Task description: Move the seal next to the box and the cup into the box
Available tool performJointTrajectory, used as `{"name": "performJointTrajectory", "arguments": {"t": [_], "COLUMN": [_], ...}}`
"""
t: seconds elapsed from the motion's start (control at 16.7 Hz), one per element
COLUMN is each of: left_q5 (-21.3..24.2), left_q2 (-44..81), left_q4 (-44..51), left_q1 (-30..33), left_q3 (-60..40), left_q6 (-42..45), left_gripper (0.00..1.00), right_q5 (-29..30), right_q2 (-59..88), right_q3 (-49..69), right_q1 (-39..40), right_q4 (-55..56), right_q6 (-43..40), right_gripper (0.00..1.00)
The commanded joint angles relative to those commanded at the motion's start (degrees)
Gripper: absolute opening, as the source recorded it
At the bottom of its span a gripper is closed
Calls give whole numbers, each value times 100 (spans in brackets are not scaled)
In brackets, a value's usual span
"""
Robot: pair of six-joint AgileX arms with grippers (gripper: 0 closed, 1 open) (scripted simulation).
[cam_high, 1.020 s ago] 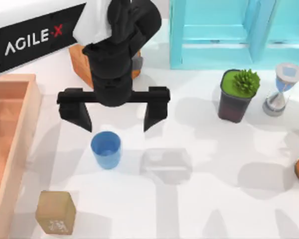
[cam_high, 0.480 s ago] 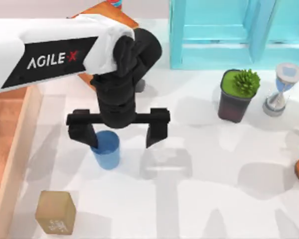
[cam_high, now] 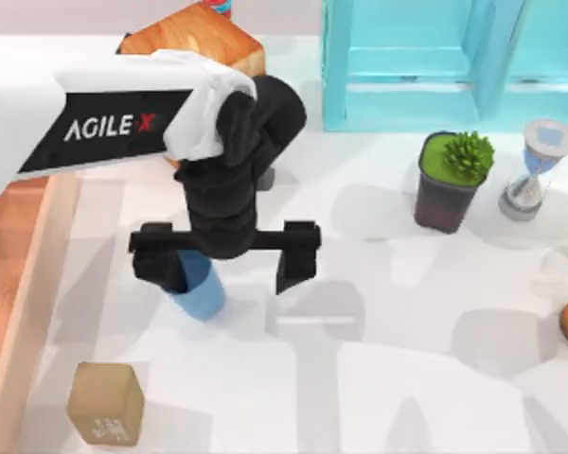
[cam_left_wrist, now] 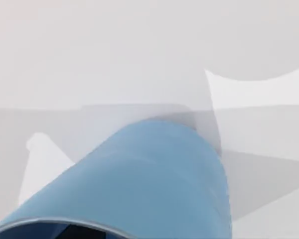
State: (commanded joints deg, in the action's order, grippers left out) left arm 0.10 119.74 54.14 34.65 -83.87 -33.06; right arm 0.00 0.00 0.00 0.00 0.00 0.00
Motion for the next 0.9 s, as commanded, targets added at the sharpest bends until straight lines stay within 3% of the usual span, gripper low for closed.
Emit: {"name": "performJointTrajectory", "arguments": {"t": [0.72, 0.9], "left_q5": [0, 0], "left_q2": [0, 0], "left_q4": [0, 0], "left_q1": [0, 0], "left_q3": [0, 0], "left_q6": [0, 0], "left_gripper": [2, 0], "right_q5": [0, 0], "right_q2": [0, 0], "right_q3": [0, 0], "right_q1": [0, 0], "right_q4": [0, 0], "right_q6": [0, 0], "right_gripper": [100, 100]}}
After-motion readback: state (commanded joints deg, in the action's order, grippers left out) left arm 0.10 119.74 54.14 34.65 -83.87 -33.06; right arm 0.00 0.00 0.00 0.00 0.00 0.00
